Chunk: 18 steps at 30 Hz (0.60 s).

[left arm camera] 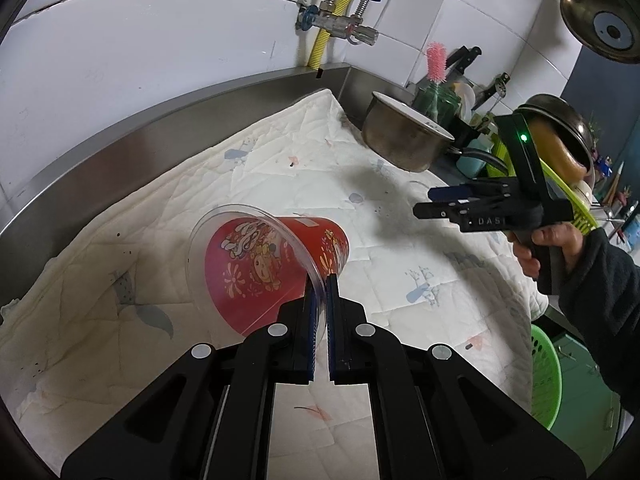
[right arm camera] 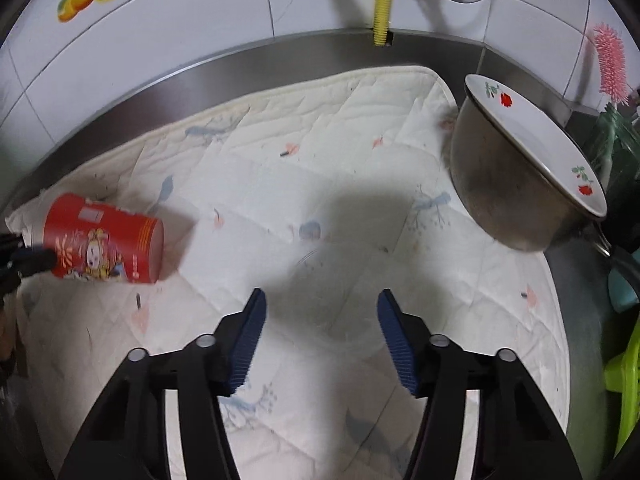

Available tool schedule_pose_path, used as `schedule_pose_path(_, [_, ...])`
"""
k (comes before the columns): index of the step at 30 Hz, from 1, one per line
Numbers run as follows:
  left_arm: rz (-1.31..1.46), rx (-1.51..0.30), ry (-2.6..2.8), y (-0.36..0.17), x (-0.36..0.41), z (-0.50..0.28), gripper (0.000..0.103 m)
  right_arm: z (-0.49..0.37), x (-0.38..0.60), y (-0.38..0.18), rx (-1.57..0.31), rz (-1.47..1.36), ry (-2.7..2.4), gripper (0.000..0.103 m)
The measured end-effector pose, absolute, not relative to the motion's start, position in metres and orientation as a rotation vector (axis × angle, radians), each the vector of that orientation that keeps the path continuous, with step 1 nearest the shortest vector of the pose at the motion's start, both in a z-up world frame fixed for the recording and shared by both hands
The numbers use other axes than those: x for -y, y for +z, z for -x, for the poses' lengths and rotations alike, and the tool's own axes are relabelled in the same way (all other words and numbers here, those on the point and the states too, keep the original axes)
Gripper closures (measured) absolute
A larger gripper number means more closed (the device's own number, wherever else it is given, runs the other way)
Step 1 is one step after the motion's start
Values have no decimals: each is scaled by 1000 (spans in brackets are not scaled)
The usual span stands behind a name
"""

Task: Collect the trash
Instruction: 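Grasp the clear plastic cup with the right gripper, then drop clear cup into green basket with right gripper while left gripper drops red paper cup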

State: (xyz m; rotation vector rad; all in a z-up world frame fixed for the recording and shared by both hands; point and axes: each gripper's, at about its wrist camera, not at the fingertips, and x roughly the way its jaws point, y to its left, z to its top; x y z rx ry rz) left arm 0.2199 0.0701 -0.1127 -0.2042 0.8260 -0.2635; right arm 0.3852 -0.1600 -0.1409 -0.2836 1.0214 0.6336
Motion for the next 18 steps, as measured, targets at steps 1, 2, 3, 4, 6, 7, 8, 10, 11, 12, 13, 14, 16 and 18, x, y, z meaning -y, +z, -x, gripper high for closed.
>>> schedule_pose_path(1, [203,-829,-262,-113,-70,-221,100,-383,161,-141,-1020,285,630,56])
schedule_pose_path(2, [206,-829,-264,-114,-70,-221,100,-381,161,-142,-1018,288,622,61])
schedule_pose_path(3, [208,-829,-265,-114,-70,-221,100,-380,161,-144,-1017,293,619,63])
schedule_pose_path(4, [208,-830,-264,-114,-71,-221,100,-379,158,-145,-1017,303,618,67])
schedule_pose_path(6, [213,-835,-268,-115,-71,-222,100,-376,153,-147,-1010,336,601,67])
schedule_pose_path(7, [211,-836,-268,-115,-70,-222,100,-375,151,-147,-1007,347,598,69])
schedule_pose_path(8, [209,-837,-265,-115,-70,-222,100,-375,148,-148,-1004,358,589,73])
schedule_pose_path(10, [215,-838,-265,-115,-71,-223,100,-375,142,-151,-1002,372,565,80])
schedule_pose_path(11, [220,-839,-264,-115,-72,-223,100,-375,139,-153,-1002,376,550,84])
schedule_pose_path(12, [223,-839,-265,-115,-72,-223,100,-375,137,-155,-1004,388,528,85])
schedule_pose_path(13, [222,-839,-265,-116,-72,-223,100,-375,135,-157,-1005,394,515,88])
schedule_pose_path(14, [219,-839,-263,-116,-72,-223,100,-375,133,-158,-1007,392,510,94])
schedule_pose_path(16, [229,-836,-263,-116,-72,-222,100,-373,132,-159,-1003,378,498,99])
schedule_pose_path(18, [231,-830,-263,-114,-72,-220,100,-369,136,-154,-990,324,501,100])
